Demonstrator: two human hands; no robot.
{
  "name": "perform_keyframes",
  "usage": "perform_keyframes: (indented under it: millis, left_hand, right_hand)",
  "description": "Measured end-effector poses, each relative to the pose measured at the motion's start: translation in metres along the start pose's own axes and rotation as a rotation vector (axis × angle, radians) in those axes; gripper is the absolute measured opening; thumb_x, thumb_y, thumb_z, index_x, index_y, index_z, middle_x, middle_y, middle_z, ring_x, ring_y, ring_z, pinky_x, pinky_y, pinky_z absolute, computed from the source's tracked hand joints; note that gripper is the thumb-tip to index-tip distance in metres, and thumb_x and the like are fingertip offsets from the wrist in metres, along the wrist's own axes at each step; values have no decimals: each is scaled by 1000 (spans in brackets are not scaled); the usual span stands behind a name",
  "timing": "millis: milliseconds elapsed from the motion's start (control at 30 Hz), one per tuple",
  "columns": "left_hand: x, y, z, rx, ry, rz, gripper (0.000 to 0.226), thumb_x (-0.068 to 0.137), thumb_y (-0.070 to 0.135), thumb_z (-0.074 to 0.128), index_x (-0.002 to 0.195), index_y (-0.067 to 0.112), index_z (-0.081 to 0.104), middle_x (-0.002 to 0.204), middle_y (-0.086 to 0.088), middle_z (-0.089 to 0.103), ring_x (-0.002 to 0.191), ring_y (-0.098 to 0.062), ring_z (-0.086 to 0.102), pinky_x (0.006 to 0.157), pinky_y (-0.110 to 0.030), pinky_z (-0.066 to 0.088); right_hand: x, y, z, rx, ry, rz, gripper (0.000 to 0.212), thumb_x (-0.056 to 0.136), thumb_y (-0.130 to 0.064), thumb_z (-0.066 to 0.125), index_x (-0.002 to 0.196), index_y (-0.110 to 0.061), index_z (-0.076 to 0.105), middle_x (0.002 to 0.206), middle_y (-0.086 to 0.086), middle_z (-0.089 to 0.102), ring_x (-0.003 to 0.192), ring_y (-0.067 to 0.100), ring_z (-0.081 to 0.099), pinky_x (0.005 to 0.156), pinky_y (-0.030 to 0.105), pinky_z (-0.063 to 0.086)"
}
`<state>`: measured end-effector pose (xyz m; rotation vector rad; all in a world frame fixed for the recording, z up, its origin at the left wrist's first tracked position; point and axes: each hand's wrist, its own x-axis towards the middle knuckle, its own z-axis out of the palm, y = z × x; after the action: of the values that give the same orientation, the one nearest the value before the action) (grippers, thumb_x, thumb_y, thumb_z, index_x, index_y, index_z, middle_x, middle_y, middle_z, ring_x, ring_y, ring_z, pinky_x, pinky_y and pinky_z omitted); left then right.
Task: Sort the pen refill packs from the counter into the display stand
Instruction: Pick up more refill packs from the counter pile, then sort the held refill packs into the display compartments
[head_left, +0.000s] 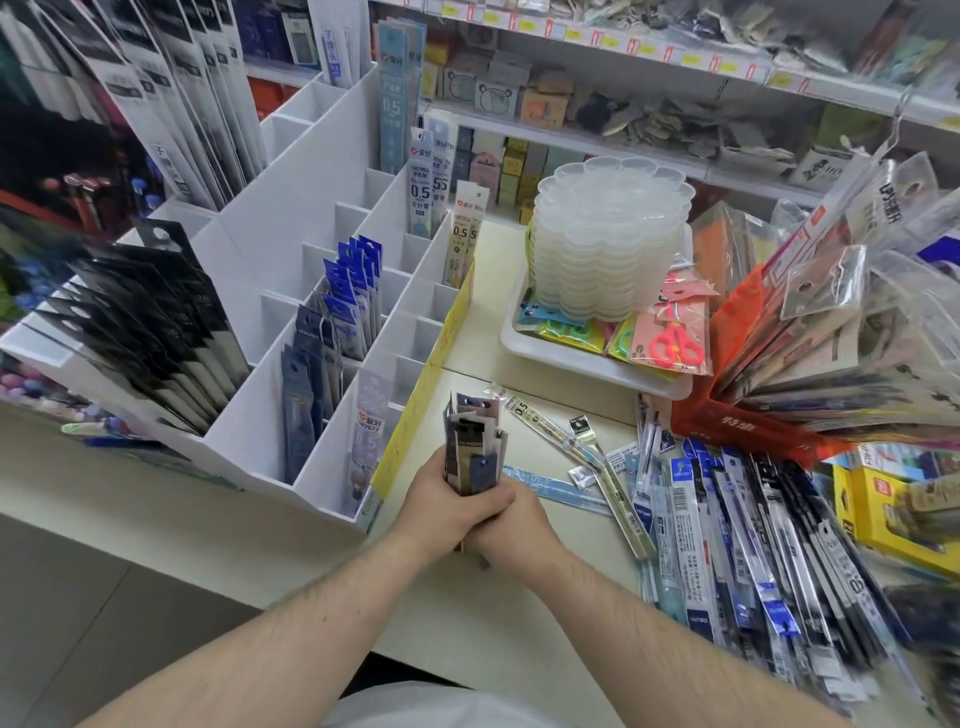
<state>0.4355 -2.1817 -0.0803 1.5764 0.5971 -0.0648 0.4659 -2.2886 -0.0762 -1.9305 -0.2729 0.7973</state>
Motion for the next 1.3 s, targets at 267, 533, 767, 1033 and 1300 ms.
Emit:
perform_keyframes:
  millis: [267,533,767,1033,1300]
  left_hand:
    - [11,53,-16,0,126,-30,21,75,10,81,89,11,65,75,-4,74,70,-17,68,76,-35,55]
    - [-7,92,-18,-300,10,-168,22,82,11,77,98,1,66,68,-9,71,66,-21,69,71,-33,56]
    - [-17,107,-20,-351,-36,-174,12,83,18,76,79,8,70,71,-7,72,64,-20,67,69,-33,54]
    - [-39,109,-31,-376,-129,-93,29,86,1,69,115,8,68,101,-12,76,93,-27,73,83,-42,58]
    - [-63,104,-51,-345,71,-54,39,80,4,75,118,9,65,104,-17,74,99,-36,71,90,-55,56]
  right_hand:
    - [3,8,-48,-270,27,102,66,78,-26,76,139,-20,51,134,-3,54,120,13,51,98,24,41]
    - [6,-23,-97,48,296,184,39,84,0,65,121,-13,63,119,3,66,95,17,61,73,28,47]
    - [-39,-93,-70,-43,162,-90,37,71,-30,84,100,-28,61,76,-8,54,58,4,45,54,19,39]
    - [-45,-109,-63,-4,75,-133,12,84,-23,77,92,-30,71,79,9,71,72,26,65,71,35,57]
    - [-49,-119,-57,175,8,-145,12,97,-13,62,86,-11,66,65,12,63,49,15,48,47,24,38]
